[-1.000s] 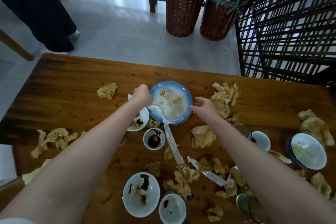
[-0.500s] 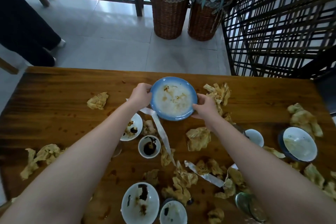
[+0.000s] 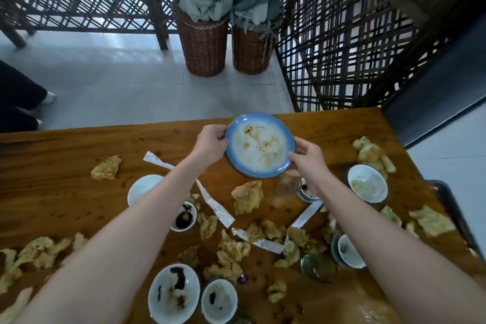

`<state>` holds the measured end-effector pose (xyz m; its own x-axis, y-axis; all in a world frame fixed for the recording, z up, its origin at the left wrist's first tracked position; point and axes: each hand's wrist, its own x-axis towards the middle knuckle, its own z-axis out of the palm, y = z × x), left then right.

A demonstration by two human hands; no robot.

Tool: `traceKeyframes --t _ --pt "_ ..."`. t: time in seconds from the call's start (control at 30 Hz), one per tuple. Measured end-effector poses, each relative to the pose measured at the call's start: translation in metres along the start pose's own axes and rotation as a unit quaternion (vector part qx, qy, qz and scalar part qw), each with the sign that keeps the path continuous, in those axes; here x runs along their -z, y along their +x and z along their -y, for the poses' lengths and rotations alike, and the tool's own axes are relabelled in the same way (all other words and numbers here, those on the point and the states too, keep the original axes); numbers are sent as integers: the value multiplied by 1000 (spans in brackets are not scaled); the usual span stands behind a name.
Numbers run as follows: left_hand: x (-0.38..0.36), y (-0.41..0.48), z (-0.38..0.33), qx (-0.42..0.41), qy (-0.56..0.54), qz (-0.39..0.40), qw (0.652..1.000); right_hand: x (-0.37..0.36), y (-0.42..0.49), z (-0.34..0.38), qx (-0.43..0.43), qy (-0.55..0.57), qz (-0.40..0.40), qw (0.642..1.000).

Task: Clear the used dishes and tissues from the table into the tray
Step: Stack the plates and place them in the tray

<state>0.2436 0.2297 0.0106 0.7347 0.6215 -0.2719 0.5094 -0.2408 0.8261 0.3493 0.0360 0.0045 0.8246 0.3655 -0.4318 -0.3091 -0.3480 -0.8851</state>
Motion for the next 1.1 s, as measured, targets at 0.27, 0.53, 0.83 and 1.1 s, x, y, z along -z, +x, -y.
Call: traceKeyframes --t 0.27,0.53,0.83,1.1 --pt "-71 -56 -35 -45 -39 50 997 93 -51 -23 25 11 -51 998" --pt "-170 -123 -88 -48 -32 80 995 213 -110 -56 25 25 -111 993" --pt "-305 -211 -142 -88 -23 117 989 367 -180 -109 43 74 -133 987" --pt "-419 -274 -179 -62 -65 159 983 485 -220 -158 23 89 -139 986"
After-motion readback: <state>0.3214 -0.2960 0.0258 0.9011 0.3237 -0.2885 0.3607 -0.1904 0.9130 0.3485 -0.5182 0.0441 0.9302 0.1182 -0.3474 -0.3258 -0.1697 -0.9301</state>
